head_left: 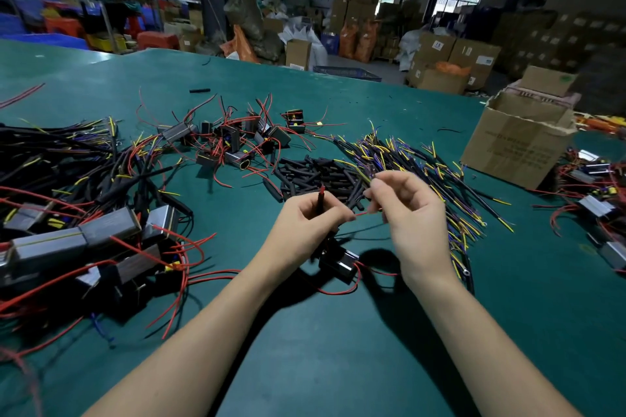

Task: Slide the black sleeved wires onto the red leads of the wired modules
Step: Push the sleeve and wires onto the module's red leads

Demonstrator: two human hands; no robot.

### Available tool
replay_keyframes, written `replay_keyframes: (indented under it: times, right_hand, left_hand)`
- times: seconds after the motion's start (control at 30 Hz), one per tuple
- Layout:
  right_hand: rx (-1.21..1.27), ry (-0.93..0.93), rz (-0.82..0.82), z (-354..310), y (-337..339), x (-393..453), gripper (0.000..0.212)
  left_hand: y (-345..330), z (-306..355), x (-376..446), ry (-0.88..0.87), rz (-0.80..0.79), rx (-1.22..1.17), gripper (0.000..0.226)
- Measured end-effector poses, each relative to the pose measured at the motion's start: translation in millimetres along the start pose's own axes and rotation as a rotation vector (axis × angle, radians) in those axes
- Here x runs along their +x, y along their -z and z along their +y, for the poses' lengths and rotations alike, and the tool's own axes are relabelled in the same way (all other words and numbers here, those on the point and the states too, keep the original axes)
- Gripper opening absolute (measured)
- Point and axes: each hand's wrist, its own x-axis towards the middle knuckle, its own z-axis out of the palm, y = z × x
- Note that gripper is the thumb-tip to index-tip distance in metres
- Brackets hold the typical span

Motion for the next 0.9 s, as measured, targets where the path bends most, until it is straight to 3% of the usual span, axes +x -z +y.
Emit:
replay_keyframes:
  times: [0.17,0.3,0.57,0.9]
  right_hand:
    - [-0.255,0.028,-0.163,1.8,1.9,-4.2,0.021]
    - [-0.356,0.041,-0.195,5.4,2.2,-5.9,0.02]
    - [-0.292,-0.002,-0.222,2.3,6.8,-4.5,0.015]
    - [-0.166,-0.056,-0.122,0.8,5.3,-4.2,0.016]
  left_hand:
    - [-0.2,3.5,3.0,-0.052,0.096,-0.134,0.008]
    - [-1.0,2.3,1.8,-0.11,0.118,-0.115,0.012]
    - [3.0,0.6,2.0,-0.094,0.069,-0.003,0.013]
    - [3.0,1.6,0.6,-0.042,0.028,0.022,0.01]
